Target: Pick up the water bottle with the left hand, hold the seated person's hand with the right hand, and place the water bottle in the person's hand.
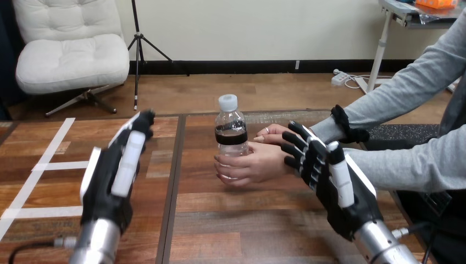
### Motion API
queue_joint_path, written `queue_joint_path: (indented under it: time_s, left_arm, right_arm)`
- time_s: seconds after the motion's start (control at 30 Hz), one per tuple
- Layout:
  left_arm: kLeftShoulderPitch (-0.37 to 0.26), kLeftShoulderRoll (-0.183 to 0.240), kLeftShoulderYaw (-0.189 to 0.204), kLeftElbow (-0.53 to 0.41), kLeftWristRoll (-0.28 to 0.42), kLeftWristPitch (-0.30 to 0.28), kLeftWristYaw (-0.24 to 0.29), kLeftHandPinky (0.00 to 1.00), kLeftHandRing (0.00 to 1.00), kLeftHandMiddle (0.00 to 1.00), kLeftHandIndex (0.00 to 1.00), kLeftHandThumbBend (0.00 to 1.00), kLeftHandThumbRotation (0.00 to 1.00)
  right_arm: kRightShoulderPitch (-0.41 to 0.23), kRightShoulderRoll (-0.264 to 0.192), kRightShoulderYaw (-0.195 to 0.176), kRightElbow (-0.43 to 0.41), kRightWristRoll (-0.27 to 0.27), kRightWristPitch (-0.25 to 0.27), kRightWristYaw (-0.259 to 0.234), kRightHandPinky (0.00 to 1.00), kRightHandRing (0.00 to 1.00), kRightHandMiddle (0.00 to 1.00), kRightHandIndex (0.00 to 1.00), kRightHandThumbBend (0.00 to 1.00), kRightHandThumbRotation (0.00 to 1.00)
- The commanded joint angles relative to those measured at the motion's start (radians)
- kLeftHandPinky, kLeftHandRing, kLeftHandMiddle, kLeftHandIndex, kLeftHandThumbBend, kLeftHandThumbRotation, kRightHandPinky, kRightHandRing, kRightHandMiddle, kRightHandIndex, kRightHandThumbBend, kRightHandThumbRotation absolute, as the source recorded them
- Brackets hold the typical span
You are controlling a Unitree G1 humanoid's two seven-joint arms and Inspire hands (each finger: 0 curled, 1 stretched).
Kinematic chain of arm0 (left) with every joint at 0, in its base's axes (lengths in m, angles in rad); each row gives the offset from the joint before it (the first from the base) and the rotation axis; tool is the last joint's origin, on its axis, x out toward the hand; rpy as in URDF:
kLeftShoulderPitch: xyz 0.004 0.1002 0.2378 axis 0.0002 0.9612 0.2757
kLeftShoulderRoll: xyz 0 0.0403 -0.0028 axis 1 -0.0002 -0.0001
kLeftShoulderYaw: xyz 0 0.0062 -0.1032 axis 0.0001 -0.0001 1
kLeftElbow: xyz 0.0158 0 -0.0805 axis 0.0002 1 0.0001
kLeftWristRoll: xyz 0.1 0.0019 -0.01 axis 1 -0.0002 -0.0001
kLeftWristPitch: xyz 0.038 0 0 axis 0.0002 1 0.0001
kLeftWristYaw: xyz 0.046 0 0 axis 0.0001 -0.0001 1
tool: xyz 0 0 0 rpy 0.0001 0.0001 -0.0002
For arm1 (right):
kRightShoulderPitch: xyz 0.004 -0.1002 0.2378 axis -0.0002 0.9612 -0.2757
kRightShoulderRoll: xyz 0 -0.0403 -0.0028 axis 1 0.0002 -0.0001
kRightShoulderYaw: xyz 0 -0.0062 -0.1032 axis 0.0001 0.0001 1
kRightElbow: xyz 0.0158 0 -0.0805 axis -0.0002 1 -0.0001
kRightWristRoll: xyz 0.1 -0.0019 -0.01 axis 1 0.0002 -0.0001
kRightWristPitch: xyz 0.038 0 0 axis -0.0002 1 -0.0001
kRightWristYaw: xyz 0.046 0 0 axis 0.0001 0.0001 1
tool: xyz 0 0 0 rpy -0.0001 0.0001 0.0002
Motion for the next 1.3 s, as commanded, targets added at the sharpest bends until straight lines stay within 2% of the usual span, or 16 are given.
queue_joint_path:
  time_s: [0.0,0.1,0.3,0.5,0.8,0.9,1.27]
  left_arm:
    - [0.022,-0.048,0.000,-0.186,-0.027,-0.155,0.013,0.96,0.90,0.89,0.84,0.77,0.91]
    - [0.049,-0.057,-0.011,-0.196,-0.021,-0.162,0.015,0.95,0.89,0.88,0.83,0.76,0.91]
    - [0.078,-0.051,-0.030,-0.213,-0.015,-0.151,0.004,0.97,0.90,0.89,0.84,0.73,0.93]
    - [0.071,-0.055,-0.042,-0.212,-0.021,-0.141,-0.009,0.97,0.90,0.88,0.83,0.68,0.94]
    - [0.070,-0.065,-0.056,-0.236,-0.003,-0.121,0.004,0.98,0.91,0.88,0.84,0.65,0.96]
    - [0.068,-0.065,-0.060,-0.235,0.004,-0.131,0.007,0.98,0.91,0.89,0.85,0.63,0.97]
    - [0.067,-0.065,-0.064,-0.265,-0.011,-0.129,0.010,0.96,0.92,0.88,0.85,0.67,0.94]
  right_arm:
    - [-0.004,0.040,-0.050,-0.337,0.101,0.050,-0.027,0.97,0.96,0.96,0.97,1.00,1.00]
    - [0.018,0.055,-0.049,-0.371,0.105,0.062,-0.048,0.98,0.96,0.96,0.96,1.00,1.00]
    - [0.041,0.061,-0.046,-0.403,0.104,0.078,-0.059,1.00,0.98,0.97,0.97,1.00,1.00]
    - [0.057,0.073,-0.042,-0.424,0.095,0.084,-0.076,1.00,0.99,0.98,0.97,1.00,1.00]
    - [0.061,0.078,-0.044,-0.445,0.089,0.108,-0.085,1.00,1.00,0.99,0.98,1.00,1.00]
    - [0.059,0.082,-0.046,-0.445,0.084,0.109,-0.088,1.00,1.00,0.98,0.98,1.00,1.00]
    - [0.061,0.084,-0.054,-0.472,0.054,0.139,-0.095,1.00,1.00,0.98,0.97,1.00,1.00]
